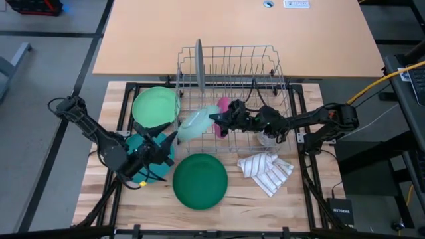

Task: Sort dishes
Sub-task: Put the light green plate in the dish rack

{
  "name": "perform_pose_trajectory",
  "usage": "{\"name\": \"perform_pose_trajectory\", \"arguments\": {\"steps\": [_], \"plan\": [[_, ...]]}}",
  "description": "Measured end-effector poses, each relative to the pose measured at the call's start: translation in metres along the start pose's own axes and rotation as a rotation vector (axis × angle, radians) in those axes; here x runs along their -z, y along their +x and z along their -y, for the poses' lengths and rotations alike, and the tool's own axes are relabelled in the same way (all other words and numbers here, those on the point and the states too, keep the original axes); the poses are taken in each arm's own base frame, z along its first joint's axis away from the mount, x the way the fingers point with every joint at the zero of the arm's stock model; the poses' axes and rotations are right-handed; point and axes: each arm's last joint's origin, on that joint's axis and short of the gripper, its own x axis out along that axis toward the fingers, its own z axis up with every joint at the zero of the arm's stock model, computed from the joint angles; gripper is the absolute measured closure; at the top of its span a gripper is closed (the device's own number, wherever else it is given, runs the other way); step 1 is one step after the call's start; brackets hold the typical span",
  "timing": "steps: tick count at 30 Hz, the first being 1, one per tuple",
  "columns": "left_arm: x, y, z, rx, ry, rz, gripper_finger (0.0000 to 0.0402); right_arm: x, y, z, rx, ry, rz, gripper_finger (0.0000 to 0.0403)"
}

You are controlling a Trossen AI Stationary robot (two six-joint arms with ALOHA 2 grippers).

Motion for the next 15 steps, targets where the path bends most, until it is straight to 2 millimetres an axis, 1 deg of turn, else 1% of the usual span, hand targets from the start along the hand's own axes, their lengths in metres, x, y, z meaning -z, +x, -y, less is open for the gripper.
{"name": "perform_pose_trajectory", "arguments": {"steps": [3,6,9,15], "plan": [[0.000,-0.004,0.001,0.010,0.004,0.011,0.0219,0.001,0.000,-0.002,-0.004,-0.007,-0.041,0.0392],[0.000,-0.008,0.000,0.020,-0.009,0.022,0.0219,0.002,0.000,-0.002,-0.003,-0.052,-0.094,0.0392],[0.000,-0.010,0.001,0.025,-0.009,0.028,0.0219,0.001,-0.002,-0.011,-0.034,-0.110,-0.158,0.0392],[0.000,-0.010,0.001,0.027,-0.060,0.028,0.0219,-0.008,-0.009,-0.033,-0.075,-0.277,-0.270,0.0392]]}}
